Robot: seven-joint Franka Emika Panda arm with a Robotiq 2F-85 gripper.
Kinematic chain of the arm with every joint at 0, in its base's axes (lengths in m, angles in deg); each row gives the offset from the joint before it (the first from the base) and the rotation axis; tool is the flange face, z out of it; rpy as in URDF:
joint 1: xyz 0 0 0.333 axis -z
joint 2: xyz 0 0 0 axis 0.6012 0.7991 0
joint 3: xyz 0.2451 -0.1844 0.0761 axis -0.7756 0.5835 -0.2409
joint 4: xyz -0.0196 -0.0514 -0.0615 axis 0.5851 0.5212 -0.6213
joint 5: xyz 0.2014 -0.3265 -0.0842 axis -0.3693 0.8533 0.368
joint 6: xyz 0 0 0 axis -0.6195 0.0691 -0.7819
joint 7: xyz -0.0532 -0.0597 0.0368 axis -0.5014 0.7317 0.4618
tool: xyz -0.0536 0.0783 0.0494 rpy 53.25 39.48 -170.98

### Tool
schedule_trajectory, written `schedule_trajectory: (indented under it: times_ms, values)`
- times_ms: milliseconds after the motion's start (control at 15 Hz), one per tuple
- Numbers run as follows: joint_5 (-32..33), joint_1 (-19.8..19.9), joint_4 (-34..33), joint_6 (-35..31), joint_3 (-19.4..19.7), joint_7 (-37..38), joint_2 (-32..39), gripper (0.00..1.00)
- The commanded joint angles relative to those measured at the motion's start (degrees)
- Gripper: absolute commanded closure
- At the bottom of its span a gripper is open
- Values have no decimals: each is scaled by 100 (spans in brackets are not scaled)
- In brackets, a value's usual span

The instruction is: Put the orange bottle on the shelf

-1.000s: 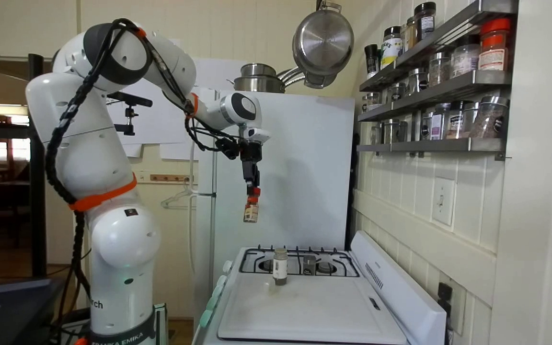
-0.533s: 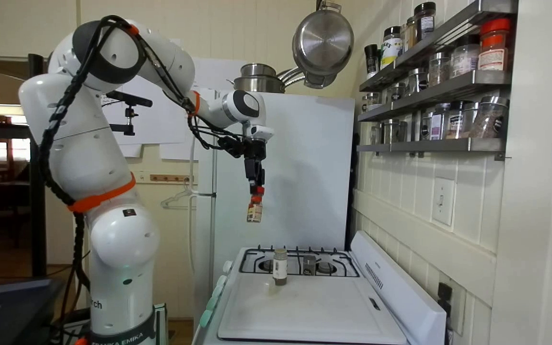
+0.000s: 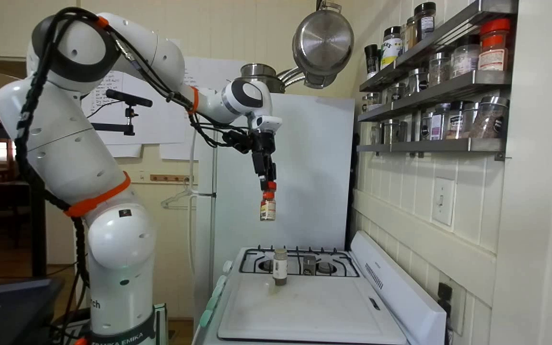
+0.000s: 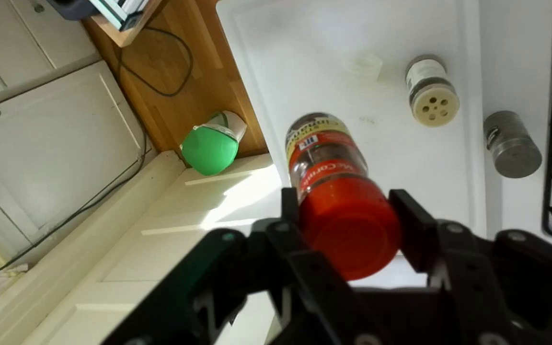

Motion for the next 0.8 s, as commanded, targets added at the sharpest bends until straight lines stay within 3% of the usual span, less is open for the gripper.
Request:
schedule_trajectory:
  times_ms: [0, 133, 200, 600, 667, 733]
  values:
    - [319, 118, 474, -645, 229, -711, -365, 75]
    - [414, 191, 663, -1068, 377, -1113, -469, 75]
    - [229, 277, 318, -678, 169, -789, -190, 50]
    - [264, 351, 502, -941, 250, -1093, -327, 50]
    - [263, 351, 508, -941, 250, -1094, -337, 75]
    - [223, 397, 520, -971, 339, -1142, -331, 75]
